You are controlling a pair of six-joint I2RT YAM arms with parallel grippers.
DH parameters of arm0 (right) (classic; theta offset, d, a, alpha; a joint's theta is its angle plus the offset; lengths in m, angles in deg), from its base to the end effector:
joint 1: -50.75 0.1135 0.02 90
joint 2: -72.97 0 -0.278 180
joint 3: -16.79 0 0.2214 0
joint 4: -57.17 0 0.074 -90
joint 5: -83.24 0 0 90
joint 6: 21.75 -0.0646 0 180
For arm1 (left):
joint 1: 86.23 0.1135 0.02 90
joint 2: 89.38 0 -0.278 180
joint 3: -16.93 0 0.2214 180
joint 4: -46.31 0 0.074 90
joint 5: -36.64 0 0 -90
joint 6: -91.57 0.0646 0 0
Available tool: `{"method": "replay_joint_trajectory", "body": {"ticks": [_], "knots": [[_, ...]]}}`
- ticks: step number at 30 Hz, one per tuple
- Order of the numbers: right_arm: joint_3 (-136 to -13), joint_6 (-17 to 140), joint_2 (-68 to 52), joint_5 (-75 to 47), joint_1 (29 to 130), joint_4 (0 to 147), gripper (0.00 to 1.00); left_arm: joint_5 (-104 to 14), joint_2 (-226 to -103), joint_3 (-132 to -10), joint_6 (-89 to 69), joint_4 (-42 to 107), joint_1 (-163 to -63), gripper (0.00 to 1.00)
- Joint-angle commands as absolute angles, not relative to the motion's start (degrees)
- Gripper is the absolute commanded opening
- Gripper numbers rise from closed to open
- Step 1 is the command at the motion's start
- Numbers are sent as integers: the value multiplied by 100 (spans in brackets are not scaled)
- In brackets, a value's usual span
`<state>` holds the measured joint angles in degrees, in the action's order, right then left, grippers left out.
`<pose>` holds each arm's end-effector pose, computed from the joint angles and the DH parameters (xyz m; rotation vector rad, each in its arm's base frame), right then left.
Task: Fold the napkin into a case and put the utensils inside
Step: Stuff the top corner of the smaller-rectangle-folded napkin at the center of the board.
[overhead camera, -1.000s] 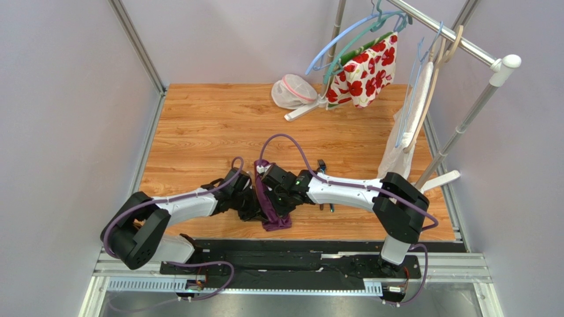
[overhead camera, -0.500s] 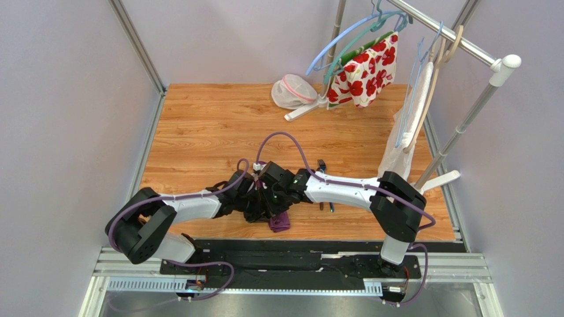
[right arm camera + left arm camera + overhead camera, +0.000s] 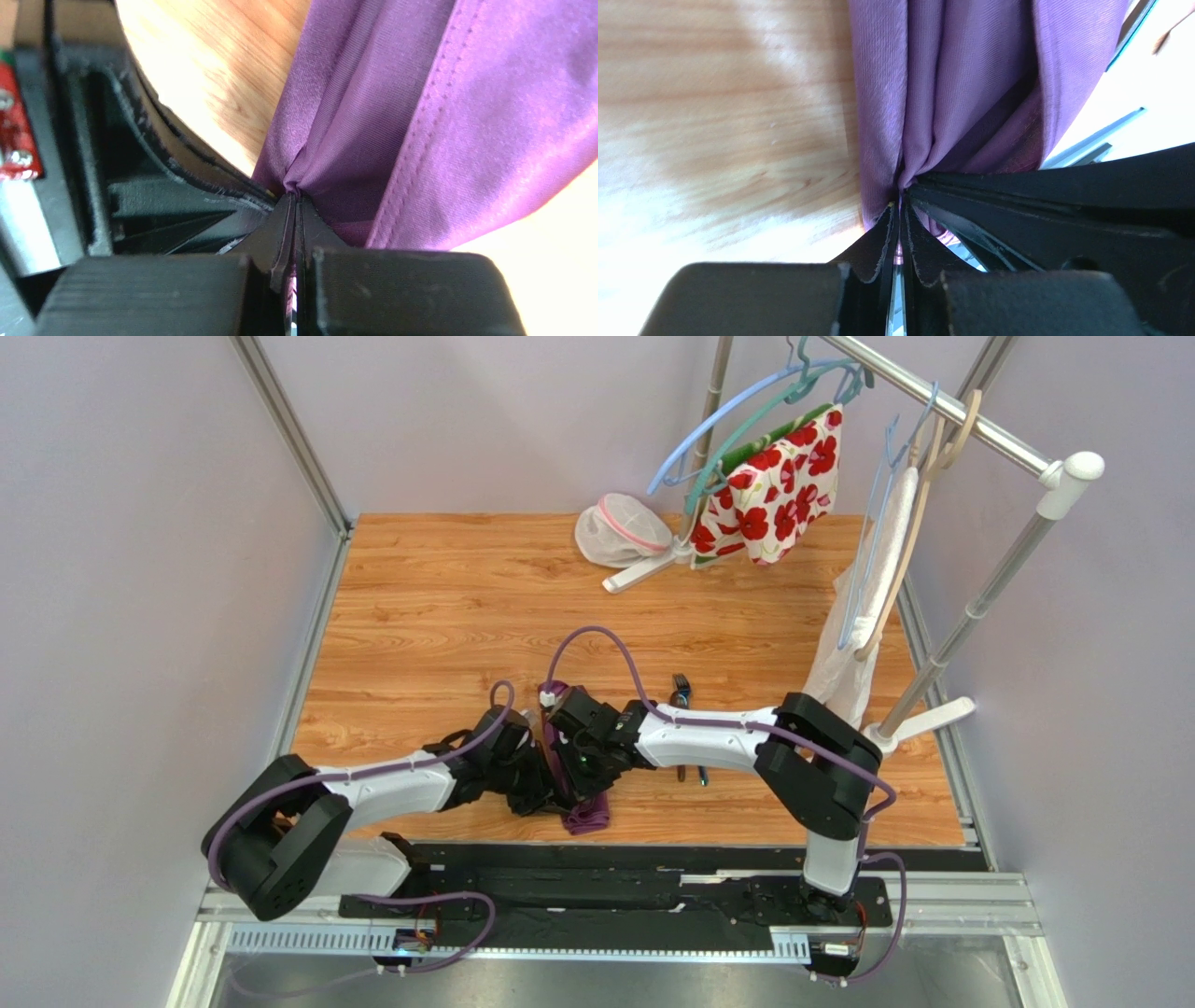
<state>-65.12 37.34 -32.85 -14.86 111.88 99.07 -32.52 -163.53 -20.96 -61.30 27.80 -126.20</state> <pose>0.1633 0.3150 0.1654 -0.7959 2.7795 0.5879 0.1386 -0.1462 0.1402 -0.4031 2.8295 -1.0354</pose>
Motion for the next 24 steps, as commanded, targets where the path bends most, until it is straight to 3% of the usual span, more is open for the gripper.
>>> {"method": "replay_joint_trajectory", "body": {"ticks": [1, 12, 24], "knots": [[-6415, 3644, -3285, -1476, 11228, 9390, 0, -3428, -15953, -2067, -6057, 2382, -12657, 11], [-6423, 3705, -3153, -1493, 11184, 9469, 0, -4166, -14502, -2357, -5837, 615, -12657, 9], [-6502, 3635, -2969, -1555, 11201, 9583, 0, -3771, -16268, -2208, -5881, 2302, -12771, 3]]}}
